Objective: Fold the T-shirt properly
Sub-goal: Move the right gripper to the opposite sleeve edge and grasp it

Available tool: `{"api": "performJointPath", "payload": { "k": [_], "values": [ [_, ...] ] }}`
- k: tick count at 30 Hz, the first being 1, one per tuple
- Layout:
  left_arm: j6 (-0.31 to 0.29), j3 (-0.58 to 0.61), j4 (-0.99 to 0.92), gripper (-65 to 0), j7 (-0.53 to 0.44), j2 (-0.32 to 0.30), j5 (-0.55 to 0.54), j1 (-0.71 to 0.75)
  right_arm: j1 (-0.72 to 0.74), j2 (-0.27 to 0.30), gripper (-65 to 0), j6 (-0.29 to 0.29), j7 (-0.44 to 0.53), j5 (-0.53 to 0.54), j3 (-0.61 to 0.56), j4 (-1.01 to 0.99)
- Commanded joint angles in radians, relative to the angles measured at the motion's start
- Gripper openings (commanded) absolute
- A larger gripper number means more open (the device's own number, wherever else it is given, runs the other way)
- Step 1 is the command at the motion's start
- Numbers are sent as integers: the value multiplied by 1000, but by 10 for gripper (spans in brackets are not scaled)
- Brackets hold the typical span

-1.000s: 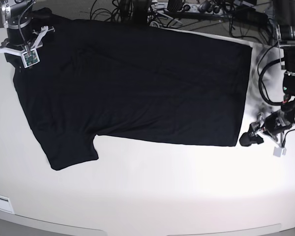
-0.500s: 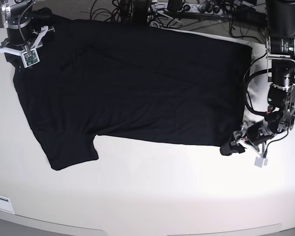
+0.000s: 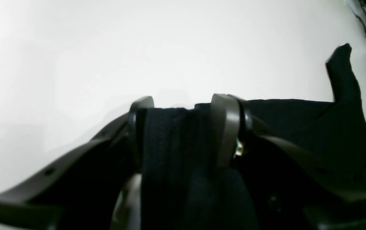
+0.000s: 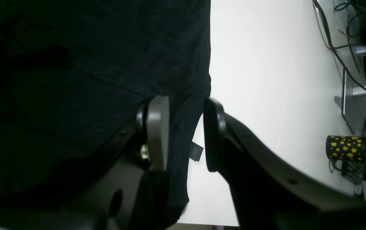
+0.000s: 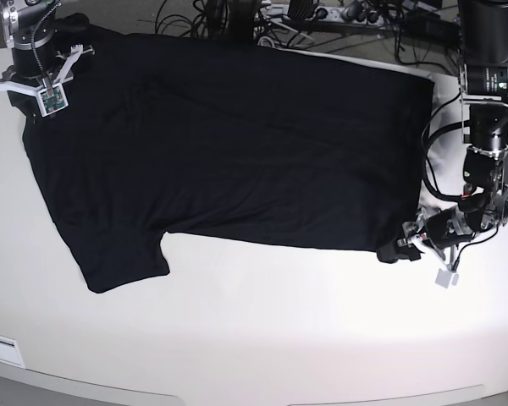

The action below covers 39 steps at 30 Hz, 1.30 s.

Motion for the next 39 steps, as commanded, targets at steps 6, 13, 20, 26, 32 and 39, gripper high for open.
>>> {"api": "performJointPath", "payload": {
  "k": [6, 13, 20, 26, 32, 39],
  "values": [
    [31, 0, -1, -650, 44, -9, 48, 2, -5, 11, -437, -16, 18, -11, 6, 17],
    [30, 0, 0, -650, 41, -9, 48, -3, 29, 12, -437, -44, 56, -11, 6, 17],
    [30, 0, 0, -650, 53, -8, 46, 2, 335, 11, -437, 28, 63, 160, 6, -6],
    [29, 0, 0, -650, 61, -3, 45, 2, 655, 12, -403, 146, 46, 364, 6, -277],
    [29, 0, 0, -650, 71, -3, 48, 3, 983, 12, -291, 361, -122, 604, 6, -744],
    [29, 0, 0, -650, 72, -3, 48, 3, 1267, 13, -290, 484, -148, 706, 6, -1175]
  ]
}}
